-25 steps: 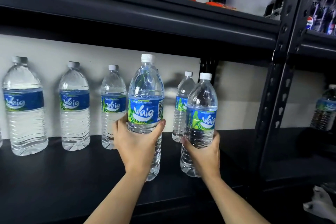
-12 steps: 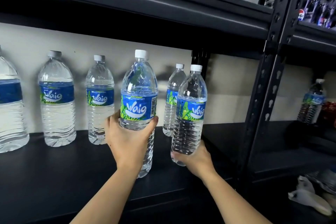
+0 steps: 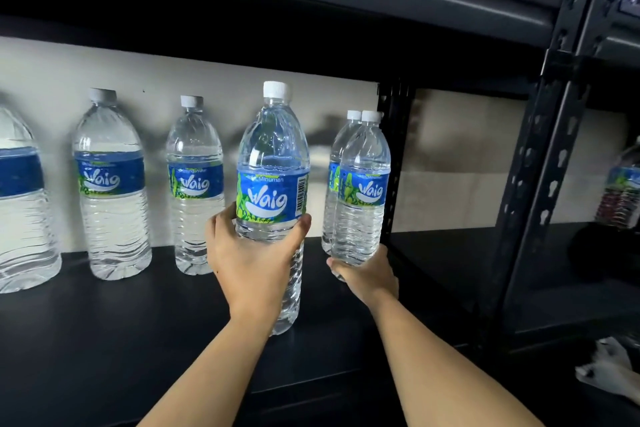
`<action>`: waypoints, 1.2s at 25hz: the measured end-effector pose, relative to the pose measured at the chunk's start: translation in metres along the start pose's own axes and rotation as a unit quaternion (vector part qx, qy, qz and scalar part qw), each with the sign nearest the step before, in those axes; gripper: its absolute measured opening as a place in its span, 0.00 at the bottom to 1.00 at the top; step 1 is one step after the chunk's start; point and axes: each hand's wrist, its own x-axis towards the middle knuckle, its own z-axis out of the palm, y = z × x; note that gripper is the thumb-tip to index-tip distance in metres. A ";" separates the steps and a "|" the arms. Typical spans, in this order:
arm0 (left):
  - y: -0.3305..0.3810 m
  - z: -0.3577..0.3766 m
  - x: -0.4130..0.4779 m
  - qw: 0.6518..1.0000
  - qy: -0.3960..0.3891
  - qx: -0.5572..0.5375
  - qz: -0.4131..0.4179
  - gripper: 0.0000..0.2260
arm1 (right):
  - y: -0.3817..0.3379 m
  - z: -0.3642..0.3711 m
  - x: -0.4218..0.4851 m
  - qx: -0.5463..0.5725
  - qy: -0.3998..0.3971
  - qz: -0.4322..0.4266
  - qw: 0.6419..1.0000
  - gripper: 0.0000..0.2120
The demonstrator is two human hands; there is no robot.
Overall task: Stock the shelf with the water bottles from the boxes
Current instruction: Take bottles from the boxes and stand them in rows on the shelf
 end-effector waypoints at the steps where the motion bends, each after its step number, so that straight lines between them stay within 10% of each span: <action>1: -0.002 0.000 0.001 1.000 0.002 -0.002 0.001 0.36 | 0.000 0.000 0.000 0.001 0.001 0.001 1.000 0.37; 13: -0.008 0.007 0.002 1.000 0.006 0.002 0.010 0.35 | 0.016 -0.022 0.003 -0.128 -0.162 -0.087 0.975 0.40; 30: -0.041 0.062 0.018 0.998 0.009 0.044 0.033 0.37 | 0.032 -0.029 -0.001 -0.334 -0.149 -0.100 0.925 0.46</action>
